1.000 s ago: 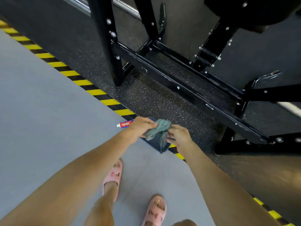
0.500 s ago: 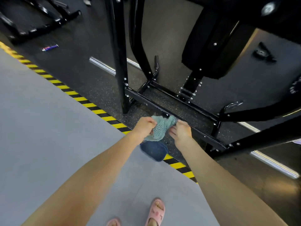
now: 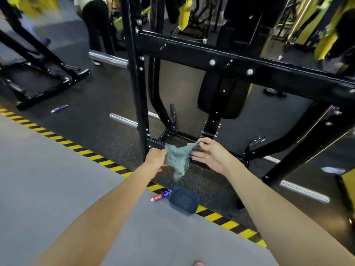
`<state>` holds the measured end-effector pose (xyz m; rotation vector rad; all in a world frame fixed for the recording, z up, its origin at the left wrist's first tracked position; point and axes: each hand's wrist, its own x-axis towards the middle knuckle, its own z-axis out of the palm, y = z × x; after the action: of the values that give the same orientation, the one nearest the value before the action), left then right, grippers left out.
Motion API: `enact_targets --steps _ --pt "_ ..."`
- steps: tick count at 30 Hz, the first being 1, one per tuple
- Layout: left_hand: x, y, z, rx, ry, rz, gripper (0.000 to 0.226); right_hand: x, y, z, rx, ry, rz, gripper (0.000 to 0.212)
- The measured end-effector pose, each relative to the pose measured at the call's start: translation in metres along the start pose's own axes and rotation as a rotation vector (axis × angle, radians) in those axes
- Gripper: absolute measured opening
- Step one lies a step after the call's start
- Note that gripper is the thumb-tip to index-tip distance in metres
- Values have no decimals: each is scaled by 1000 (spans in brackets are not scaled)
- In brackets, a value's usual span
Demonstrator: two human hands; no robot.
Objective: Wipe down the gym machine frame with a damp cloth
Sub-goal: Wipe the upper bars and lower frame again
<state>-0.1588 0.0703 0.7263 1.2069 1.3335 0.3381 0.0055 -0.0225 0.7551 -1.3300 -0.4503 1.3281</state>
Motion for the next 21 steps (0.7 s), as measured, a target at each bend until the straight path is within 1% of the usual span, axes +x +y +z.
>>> enact_targets --steps 1,2,3,5,7,9,11,13,14,16,17,18,20,21 --pt "-2 3 -8 -100 -9 -15 33 -5 -5 0 56 31 -20 22" --pt "-4 6 -16 -209 -68 -46 38 -10 -10 0 85 48 -42 21" --pt "-7 9 -21 -277 -169 -81 42 -14 -14 1 73 48 -62 21" --pt "-16 14 -23 -280 -381 -123 49 -25 -21 7 0 6 -84 21" --pt "-27 18 -10 -228 -485 -121 52 -33 -30 15 -24 -52 -93 21" --pt "-37 24 7 -237 -477 -91 45 -39 -40 23 -11 -82 -101 21" --pt "-41 27 19 -254 -388 -68 35 -45 -50 26 9 -78 -113 21" --pt "-43 28 23 -186 -305 -30 21 -54 -59 26 41 -52 -139 22" --pt "-43 29 23 -161 -272 -11 18 -58 -63 25 66 -41 -157 22" --pt "-44 31 23 -188 -215 8 12 -67 -70 25 100 -6 -192 22" --pt "-44 32 21 -217 -190 23 6 -69 -73 25 92 32 -207 21" --pt "-44 33 17 -234 -166 38 4 -71 -76 25 73 88 -222 20" --pt "-41 37 5 -286 -117 68 11 -72 -82 18 104 221 -282 19" --pt "-38 38 -2 -347 -110 72 17 -72 -85 10 190 279 -330 20"
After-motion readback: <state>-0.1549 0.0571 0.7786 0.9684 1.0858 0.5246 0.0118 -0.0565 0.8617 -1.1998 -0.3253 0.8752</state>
